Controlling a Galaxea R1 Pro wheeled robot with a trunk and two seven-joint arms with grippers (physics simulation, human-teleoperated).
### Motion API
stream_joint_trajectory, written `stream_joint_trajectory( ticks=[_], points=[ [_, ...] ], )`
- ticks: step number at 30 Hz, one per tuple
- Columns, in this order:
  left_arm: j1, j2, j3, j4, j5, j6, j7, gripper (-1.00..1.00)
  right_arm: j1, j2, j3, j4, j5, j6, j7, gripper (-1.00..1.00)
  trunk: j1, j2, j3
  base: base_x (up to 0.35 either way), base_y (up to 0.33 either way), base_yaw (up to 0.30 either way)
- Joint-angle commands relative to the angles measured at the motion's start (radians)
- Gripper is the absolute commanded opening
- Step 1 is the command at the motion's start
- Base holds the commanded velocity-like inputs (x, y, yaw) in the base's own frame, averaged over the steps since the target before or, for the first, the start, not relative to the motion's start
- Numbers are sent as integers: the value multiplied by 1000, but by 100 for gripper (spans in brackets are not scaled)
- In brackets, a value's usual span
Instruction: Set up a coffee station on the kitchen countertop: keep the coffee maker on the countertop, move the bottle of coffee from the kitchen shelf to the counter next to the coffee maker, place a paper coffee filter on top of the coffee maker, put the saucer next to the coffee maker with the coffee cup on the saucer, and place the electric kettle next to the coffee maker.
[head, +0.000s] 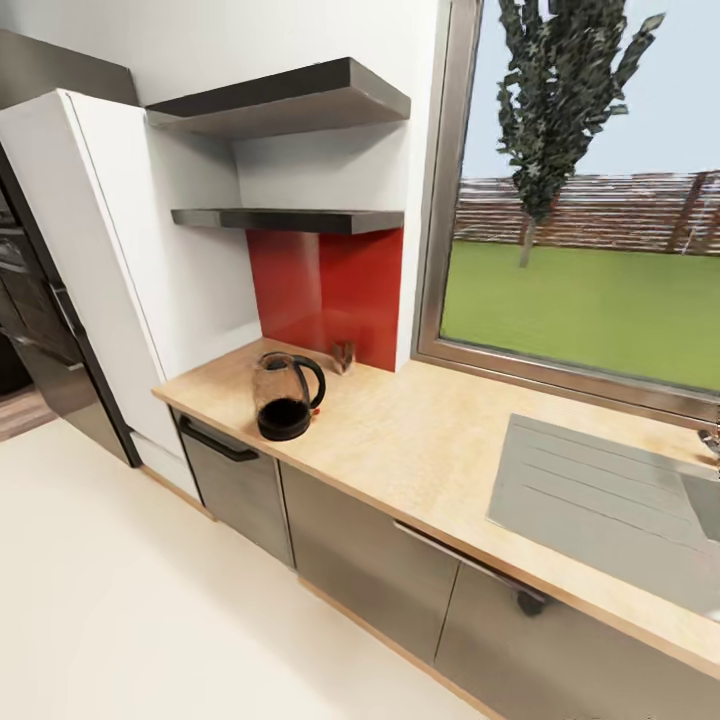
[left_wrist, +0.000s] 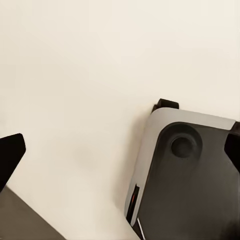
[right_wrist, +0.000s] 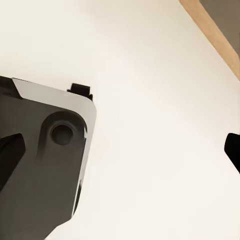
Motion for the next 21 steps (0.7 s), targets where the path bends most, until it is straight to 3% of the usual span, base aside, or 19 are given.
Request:
stream_joint_trajectory(
  ticks=[1,10,19,21],
  points=[
    [-1,0,2,1,9,-3,-5,100,0,0,9,-2,-10,4,-3,100,0,-2,-1,0,309,-188],
    [-1,-1,2,1,9,-3,-5,100,0,1,9,-2,-10,5,-4,100,0,-2,10,13,310,-212],
    [-1,-1,2,1,8,-3,-3,100,0,3,10,-3,-10,4,-5,100,0,-2,11,176,303,-24],
    [-1,-1,2,1,8,-1,-1,100,0,15,10,-3,-10,4,-3,100,0,-2,11,198,298,0]
  ],
)
